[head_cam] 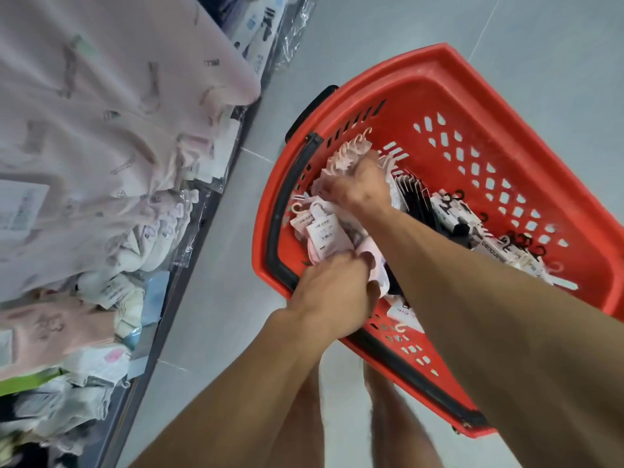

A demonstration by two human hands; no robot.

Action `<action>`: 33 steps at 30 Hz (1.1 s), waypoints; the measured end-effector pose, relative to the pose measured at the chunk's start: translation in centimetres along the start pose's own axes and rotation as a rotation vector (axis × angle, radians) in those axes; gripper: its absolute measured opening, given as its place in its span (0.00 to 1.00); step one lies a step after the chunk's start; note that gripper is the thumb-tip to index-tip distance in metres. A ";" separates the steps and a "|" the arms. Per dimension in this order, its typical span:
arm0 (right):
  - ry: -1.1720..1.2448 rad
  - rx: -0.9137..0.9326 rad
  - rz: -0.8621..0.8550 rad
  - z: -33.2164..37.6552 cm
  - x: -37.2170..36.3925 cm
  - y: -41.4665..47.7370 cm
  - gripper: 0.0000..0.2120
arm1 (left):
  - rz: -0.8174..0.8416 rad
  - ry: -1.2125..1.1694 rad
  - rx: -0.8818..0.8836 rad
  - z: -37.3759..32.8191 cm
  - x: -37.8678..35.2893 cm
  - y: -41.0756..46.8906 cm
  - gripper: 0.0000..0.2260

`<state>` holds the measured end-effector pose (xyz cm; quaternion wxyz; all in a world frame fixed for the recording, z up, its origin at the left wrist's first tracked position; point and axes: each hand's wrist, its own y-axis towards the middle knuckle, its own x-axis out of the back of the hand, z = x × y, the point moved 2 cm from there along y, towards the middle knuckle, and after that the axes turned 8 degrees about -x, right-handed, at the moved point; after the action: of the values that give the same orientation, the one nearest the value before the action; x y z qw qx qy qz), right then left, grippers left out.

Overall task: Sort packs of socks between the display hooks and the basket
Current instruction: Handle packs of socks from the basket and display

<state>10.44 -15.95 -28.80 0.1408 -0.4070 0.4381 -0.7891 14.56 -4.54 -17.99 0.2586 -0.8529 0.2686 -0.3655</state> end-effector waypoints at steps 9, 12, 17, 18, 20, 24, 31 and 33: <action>0.547 0.135 0.146 -4.0 9.1 -7.0 0.22 | -0.562 -0.529 0.160 2.2 2.3 -2.8 0.03; 0.555 0.200 0.164 -4.8 12.0 -10.1 0.20 | -0.608 -0.621 0.126 1.7 2.8 -3.6 0.12; 0.465 0.377 0.098 -5.3 14.8 -15.8 0.18 | -0.486 -0.578 -0.042 -2.3 2.9 -5.2 0.45; 0.421 0.397 0.025 -5.6 15.0 -16.8 0.18 | -0.498 -0.525 -0.083 -3.4 2.6 -5.6 0.48; 0.268 0.401 -0.148 -6.2 14.9 -18.6 0.19 | -0.483 -0.427 -0.104 -5.6 1.5 -6.5 0.51; 0.132 0.345 -0.258 -7.5 13.2 -21.9 0.19 | -0.464 -0.558 -0.065 -9.0 -1.4 -7.6 0.52; 0.049 0.367 0.041 -8.7 12.1 -25.2 0.19 | -0.463 -0.988 0.055 -6.5 -1.3 -8.0 0.32; 0.008 0.400 0.132 -8.7 12.2 -25.5 0.23 | -0.448 -1.227 0.011 -4.8 -0.7 -8.1 0.30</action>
<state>-0.49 -3.24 -4.39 0.2685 -0.3383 0.2988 -0.8510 12.64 0.59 -10.27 0.2866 -0.9407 -0.1140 0.1411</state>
